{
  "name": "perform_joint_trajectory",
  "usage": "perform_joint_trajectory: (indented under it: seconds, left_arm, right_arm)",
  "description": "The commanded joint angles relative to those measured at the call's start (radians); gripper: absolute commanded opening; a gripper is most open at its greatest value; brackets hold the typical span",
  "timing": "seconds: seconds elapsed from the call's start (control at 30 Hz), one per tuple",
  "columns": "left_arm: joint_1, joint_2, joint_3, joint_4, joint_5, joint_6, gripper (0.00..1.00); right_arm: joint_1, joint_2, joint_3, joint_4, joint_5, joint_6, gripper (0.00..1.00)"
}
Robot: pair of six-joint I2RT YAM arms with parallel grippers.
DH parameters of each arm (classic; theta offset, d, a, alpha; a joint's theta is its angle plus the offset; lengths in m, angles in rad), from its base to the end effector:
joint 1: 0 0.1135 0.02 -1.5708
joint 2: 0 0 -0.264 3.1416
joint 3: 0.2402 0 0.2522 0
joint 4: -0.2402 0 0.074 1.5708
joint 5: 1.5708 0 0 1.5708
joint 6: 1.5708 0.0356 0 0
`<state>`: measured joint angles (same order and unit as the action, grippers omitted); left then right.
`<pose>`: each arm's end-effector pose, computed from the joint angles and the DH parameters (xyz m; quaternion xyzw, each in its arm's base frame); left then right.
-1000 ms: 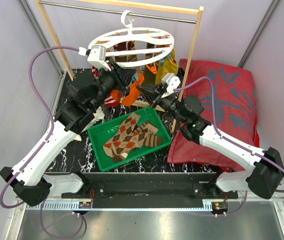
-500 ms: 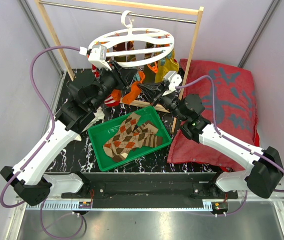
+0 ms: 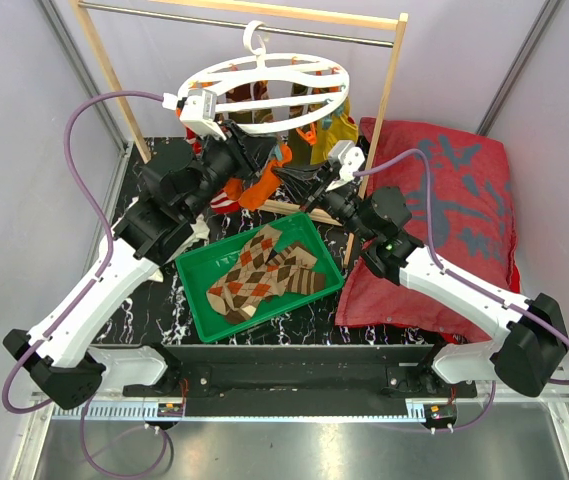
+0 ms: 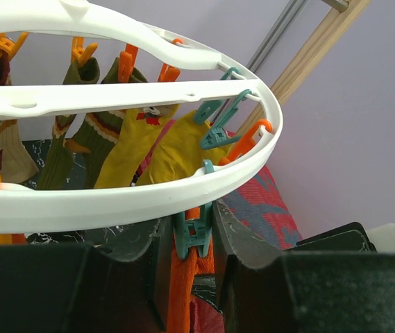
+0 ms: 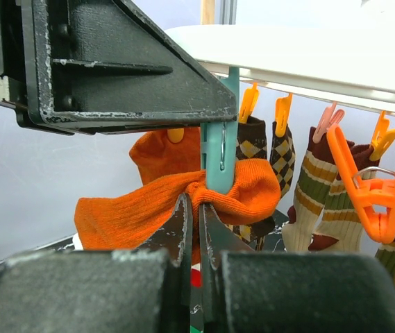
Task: Clip the socks to the hanger
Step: Clamp the sock onto the hanger.
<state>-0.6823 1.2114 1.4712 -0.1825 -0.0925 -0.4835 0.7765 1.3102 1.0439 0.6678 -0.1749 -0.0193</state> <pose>0.2020 -0.1599 0.4900 0.0336 0.6785 -0.3773 0.6293 0.2129 0.2178 0.4046 -0.2802 0.4786 0.3518 0.7541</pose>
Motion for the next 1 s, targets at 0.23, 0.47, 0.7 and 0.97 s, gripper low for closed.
perform_joint_trajectory:
  seconds: [0.23,0.47,0.7,0.97]
  left_arm:
    - [-0.002,0.005,0.011,0.018,0.053,-0.020,0.09]
    - [-0.002,-0.006,0.014,0.012,0.040,-0.010,0.41]
    - [0.000,-0.016,0.027,-0.003,0.020,0.013,0.63]
    - [0.000,-0.015,0.034,-0.018,-0.012,0.036,0.66]
  right_arm:
    - [-0.008,0.004,0.048,0.042,0.021,-0.014,0.03]
    - [-0.013,0.000,0.048,0.038,0.046,-0.021,0.05]
    - [-0.013,0.003,0.050,0.018,0.061,-0.024,0.10]
    - [-0.011,-0.006,0.048,-0.011,0.094,-0.031,0.27]
